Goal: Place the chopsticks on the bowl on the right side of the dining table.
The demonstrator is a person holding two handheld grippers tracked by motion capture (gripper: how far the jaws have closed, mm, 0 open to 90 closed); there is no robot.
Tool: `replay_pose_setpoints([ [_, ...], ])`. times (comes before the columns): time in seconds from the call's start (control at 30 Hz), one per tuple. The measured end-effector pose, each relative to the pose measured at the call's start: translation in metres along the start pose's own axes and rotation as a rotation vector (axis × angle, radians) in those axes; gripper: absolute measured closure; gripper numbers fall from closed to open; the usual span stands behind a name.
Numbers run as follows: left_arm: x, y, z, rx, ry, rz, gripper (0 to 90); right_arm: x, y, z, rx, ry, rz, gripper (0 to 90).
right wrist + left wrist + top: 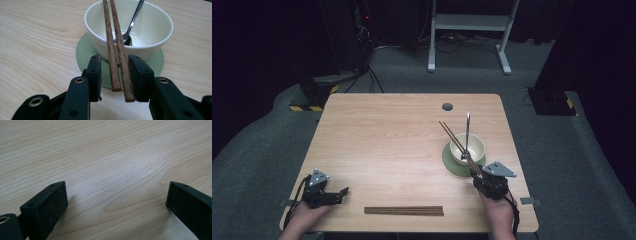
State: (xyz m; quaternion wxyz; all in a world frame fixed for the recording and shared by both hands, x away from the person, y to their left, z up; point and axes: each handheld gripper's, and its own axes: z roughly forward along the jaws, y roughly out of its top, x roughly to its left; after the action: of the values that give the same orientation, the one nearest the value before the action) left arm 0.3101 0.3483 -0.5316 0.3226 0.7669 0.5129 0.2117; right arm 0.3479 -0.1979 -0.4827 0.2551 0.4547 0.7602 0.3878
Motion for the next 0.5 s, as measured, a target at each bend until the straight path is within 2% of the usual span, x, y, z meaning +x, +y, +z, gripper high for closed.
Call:
replay_pose_setpoints([
  [0.27, -0.0002, -0.0001, -0.0001, -0.001, 0.001, -0.001, 3.7, 0.0004, -0.0013, 0.0028, 0.001, 0.007, 0.005, 65.2],
  [0.5, 0.0, -0.0002, -0.0001, -0.001, -0.001, 0.0, 3.7, 0.0014, 0.0002, -0.0007, -0.018, -0.026, 0.007, 65.2],
])
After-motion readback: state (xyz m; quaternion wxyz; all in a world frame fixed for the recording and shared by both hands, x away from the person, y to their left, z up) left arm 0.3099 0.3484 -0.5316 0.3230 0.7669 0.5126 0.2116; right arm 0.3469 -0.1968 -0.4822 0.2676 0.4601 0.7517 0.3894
